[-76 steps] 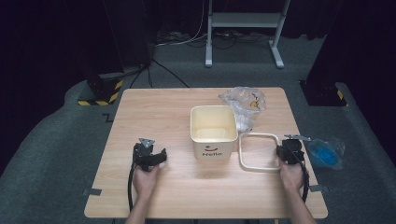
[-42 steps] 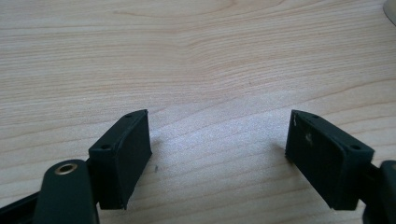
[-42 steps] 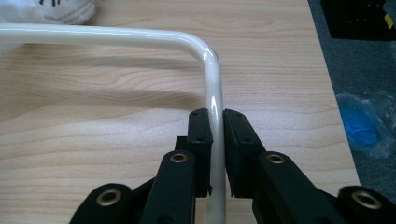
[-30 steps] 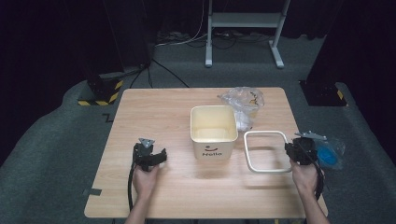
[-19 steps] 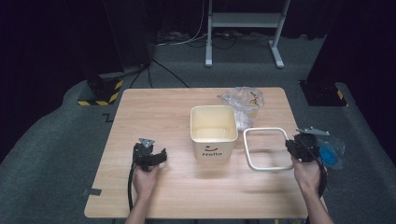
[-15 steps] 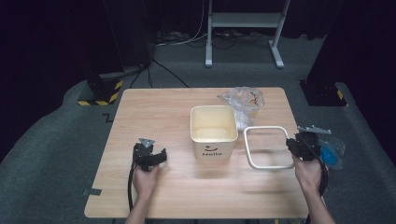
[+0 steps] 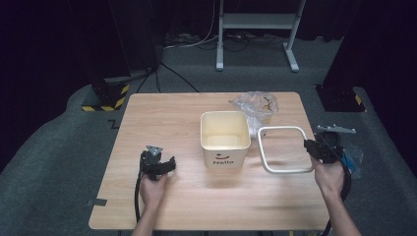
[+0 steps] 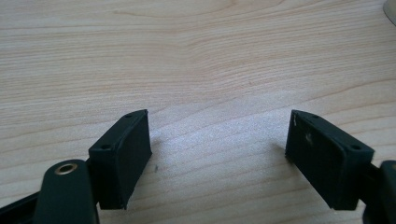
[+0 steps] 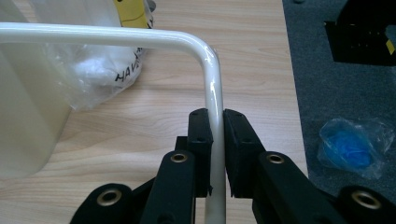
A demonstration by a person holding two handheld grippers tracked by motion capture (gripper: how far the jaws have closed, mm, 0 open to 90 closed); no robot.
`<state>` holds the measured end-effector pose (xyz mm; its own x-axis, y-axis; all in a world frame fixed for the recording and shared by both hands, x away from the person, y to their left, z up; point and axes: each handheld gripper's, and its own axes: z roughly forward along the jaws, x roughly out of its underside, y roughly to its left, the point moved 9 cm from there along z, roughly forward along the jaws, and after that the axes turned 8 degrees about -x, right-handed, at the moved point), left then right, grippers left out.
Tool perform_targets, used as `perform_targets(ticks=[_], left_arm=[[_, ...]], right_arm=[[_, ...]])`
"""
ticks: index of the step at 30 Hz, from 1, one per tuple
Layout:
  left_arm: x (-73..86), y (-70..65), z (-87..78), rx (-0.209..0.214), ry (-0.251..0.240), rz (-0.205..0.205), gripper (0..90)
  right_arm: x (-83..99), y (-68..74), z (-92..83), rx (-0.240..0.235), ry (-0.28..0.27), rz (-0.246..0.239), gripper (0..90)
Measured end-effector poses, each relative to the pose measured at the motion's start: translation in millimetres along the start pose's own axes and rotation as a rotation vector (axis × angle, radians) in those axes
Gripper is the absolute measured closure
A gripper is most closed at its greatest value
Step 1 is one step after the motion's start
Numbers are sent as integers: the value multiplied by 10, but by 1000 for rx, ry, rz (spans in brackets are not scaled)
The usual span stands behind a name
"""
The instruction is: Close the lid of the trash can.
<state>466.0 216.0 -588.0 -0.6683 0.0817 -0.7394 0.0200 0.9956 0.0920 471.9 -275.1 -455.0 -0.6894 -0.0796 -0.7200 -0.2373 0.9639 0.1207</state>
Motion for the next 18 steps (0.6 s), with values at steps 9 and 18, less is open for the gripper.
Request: perform_targets(ticks=[9, 18], left_arm=[[0, 0, 0, 0, 0, 0, 221], [0, 0, 0, 0, 0, 0, 221]], right_arm=[[-133, 200, -2, -45, 4, -11, 818], [-276, 460, 38, -75, 18, -50, 818]])
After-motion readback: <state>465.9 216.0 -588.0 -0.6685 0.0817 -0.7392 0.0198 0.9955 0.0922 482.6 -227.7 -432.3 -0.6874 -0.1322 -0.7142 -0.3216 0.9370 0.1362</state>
